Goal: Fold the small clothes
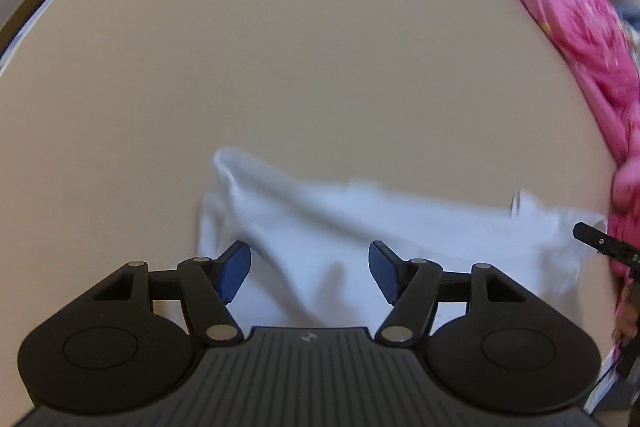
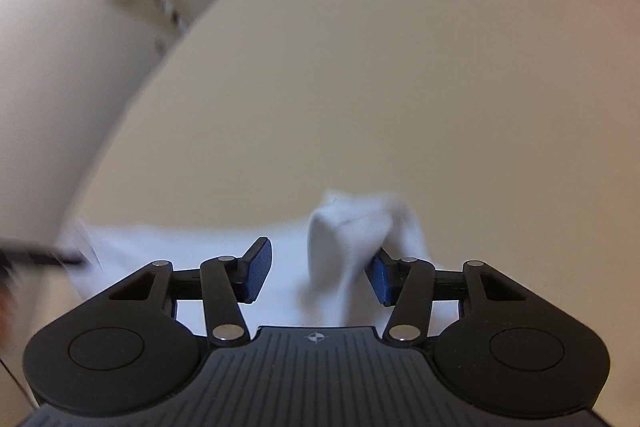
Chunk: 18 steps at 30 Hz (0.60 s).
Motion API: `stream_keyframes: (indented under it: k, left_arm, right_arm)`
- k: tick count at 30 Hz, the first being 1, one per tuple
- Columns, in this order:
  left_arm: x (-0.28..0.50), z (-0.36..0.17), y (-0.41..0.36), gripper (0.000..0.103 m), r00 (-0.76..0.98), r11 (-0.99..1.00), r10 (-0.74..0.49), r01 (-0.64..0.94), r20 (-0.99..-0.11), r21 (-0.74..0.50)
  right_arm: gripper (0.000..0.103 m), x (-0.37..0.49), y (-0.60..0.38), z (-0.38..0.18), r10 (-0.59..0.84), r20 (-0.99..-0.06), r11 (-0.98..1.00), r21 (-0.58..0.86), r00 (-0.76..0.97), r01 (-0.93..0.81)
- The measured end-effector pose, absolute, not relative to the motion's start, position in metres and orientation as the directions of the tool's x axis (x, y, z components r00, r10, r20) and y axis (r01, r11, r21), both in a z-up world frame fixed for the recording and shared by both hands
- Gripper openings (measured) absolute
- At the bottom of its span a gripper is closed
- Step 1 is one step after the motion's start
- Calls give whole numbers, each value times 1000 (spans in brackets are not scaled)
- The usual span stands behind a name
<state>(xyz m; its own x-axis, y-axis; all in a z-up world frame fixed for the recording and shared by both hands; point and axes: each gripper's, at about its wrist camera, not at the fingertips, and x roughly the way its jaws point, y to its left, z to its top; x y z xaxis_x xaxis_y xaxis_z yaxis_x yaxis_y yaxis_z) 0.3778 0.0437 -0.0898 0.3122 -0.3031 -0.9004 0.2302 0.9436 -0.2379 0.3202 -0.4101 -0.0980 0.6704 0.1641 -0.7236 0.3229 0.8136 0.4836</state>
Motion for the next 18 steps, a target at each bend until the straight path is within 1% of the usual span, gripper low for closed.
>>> stream_keyframes:
  k: [2,3,4,5,6,9,11,13,16,18]
  left_arm:
    - [401,-77,45,71,408,973,-229,101,-884,-205]
    - [404,-69,50,75,456,979,-195,32,-869,-202]
    - [409,-63,58,85,488,978,-166,-31,-857,-207]
    - [410,-59,70,89,516,972,-140,-92,-845,-218]
    - [409,-57,79,89,530,967,-131,-118,-838,-227]
    - [391,-65,104,89,509,966,-144,-114,-849,-232]
    - [374,-79,116,89,476,973,-153,-83,-866,-217]
    - [347,-95,125,89,439,979,-159,-43,-884,-198]
    - [301,-120,137,89,375,977,-207,24,-904,-214]
    - [271,-128,136,89,338,971,-239,68,-910,-230]
  right_arm:
    - [53,336,-434,-89,99,-678,697,570,729,435]
    - [54,336,-447,-84,31,-659,637,592,751,493]
    - [57,333,-457,-79,-22,-651,600,599,759,531]
    - [59,328,-465,-75,-61,-652,584,591,756,557]
    - [60,322,-469,-72,-68,-656,596,578,751,558]
    - [63,288,-465,-72,-64,-671,688,507,739,519]
    - [63,260,-458,-81,-41,-704,755,443,709,483]
    - [63,240,-443,-94,3,-735,795,413,678,444]
    - [63,219,-421,-111,69,-763,820,411,643,399]
    - [63,220,-403,-111,88,-766,827,413,637,381]
